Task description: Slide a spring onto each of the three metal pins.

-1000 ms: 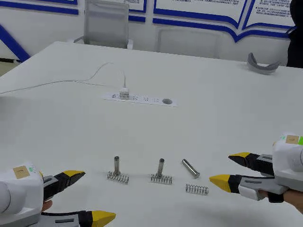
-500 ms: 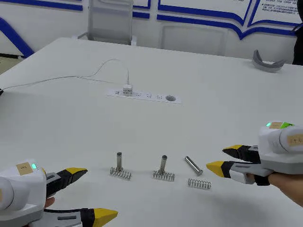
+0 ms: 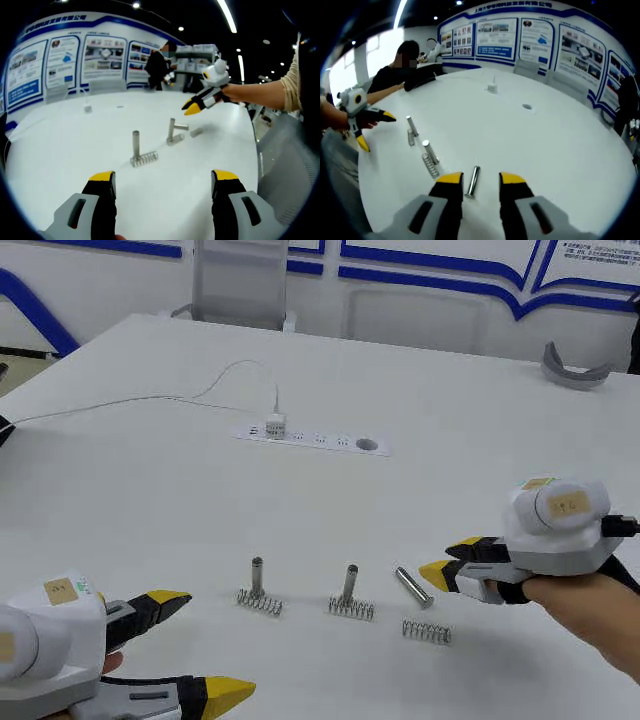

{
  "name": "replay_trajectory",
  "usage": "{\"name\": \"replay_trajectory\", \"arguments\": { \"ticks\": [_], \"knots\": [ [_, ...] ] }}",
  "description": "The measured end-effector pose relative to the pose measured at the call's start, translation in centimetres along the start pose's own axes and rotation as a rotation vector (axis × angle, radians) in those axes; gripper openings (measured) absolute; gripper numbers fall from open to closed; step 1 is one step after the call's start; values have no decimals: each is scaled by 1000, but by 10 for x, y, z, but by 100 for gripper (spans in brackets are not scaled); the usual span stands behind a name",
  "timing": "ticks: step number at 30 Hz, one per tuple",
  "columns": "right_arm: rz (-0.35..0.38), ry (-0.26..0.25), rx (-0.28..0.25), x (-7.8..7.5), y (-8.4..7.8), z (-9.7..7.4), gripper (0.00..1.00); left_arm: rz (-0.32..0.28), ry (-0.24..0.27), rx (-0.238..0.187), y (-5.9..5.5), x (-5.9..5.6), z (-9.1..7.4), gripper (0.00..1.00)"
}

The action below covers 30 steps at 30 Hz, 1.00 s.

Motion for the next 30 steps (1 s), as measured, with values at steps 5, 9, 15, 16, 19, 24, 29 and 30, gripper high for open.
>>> {"name": "replay_trajectory", "arguments": {
  "ticks": [5,9,15,16,19,24,29,30],
  "knots": [
    [-8,6,29,2,0,11,27,1,-2,2,-1,-1,0,79],
    [-15,11,49,2,2,18,25,-1,-1,2,-1,-1,0,79],
    [-16,13,79,4,4,28,22,-1,-1,4,-1,-1,1,79],
    [-19,12,86,5,4,30,21,0,-2,4,-1,-1,1,79],
    [-21,13,100,6,4,35,20,-1,-1,5,-2,-1,0,79],
    [-21,20,133,9,0,44,18,-3,2,5,-3,1,-1,79],
    [-14,19,163,8,-3,51,15,-6,5,8,-5,3,-1,78],
    [-14,19,164,8,-3,52,15,-8,6,8,-6,3,-1,78]
  ]
}}
Point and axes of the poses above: the centre of the closed fingertips' face, and the gripper's own axes: z roughly forward along the fingers, x roughly to its left, y roughly out of its top, the point moved 1 cm from there along -z, roughly backward along the fingers, and after that the axes turned 15 degrees about x, right-handed, at the moved point
